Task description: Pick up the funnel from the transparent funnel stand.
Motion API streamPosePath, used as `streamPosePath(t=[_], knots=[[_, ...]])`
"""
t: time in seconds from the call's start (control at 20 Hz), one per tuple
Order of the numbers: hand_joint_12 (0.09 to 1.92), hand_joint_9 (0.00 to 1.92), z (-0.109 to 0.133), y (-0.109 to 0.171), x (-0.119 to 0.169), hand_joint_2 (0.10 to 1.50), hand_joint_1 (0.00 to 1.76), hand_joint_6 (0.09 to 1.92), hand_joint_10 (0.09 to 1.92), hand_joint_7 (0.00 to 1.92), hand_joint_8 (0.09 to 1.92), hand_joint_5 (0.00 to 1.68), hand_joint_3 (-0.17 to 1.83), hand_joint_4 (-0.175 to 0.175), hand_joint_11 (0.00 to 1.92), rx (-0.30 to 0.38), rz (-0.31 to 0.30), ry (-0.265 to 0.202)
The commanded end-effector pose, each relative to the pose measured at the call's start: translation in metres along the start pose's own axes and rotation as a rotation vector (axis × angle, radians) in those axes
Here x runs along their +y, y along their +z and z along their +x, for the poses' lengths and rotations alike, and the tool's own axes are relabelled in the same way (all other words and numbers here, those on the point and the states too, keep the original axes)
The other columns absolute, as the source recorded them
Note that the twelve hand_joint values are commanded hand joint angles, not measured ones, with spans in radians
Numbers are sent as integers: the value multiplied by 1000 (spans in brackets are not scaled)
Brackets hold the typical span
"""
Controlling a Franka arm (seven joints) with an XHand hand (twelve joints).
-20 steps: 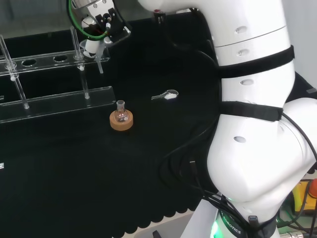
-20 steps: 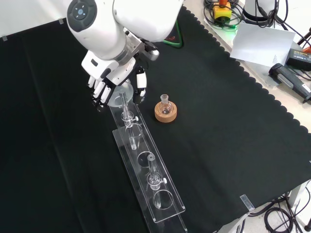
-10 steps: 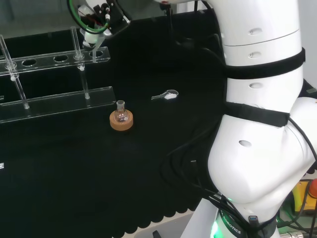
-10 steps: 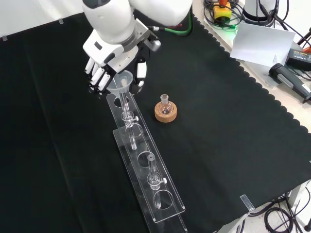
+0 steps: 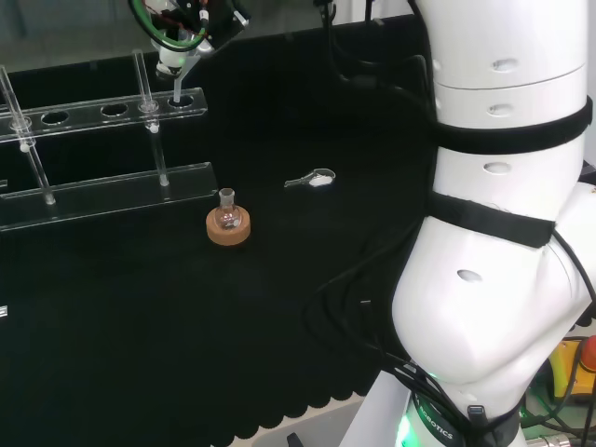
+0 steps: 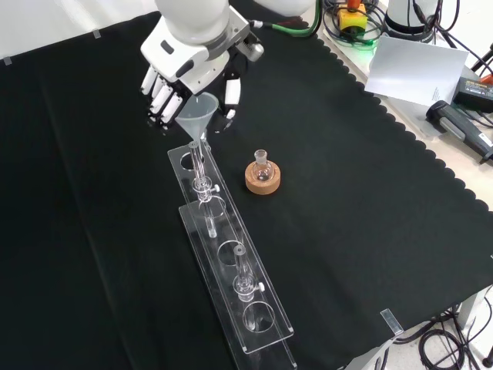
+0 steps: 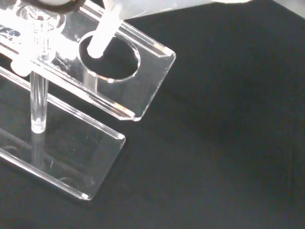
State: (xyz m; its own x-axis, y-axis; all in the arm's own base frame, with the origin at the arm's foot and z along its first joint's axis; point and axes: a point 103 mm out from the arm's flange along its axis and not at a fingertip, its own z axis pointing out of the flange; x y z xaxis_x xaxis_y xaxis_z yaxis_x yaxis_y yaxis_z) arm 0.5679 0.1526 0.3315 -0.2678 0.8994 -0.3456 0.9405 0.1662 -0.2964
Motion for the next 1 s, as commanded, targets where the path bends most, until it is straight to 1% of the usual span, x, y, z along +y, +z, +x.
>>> streamPosePath(t=[0.05,0.25,0.55,0.8,1.0], knots=[[1175,1055,0,-8,-23,711,826,723,395,536,660,647,562,-42,745,-37,-5,13],[1152,1106,-1,-15,-37,706,843,734,373,559,660,667,568,-42,777,-57,-15,21],[1108,1196,-7,-21,-63,701,866,743,323,597,659,686,581,-47,834,-92,-15,56],[1091,1225,-11,-17,-86,697,877,744,295,607,657,697,589,-47,853,-117,5,88],[1089,1233,-10,-10,-104,696,884,746,289,612,657,707,592,-45,858,-130,17,103]])
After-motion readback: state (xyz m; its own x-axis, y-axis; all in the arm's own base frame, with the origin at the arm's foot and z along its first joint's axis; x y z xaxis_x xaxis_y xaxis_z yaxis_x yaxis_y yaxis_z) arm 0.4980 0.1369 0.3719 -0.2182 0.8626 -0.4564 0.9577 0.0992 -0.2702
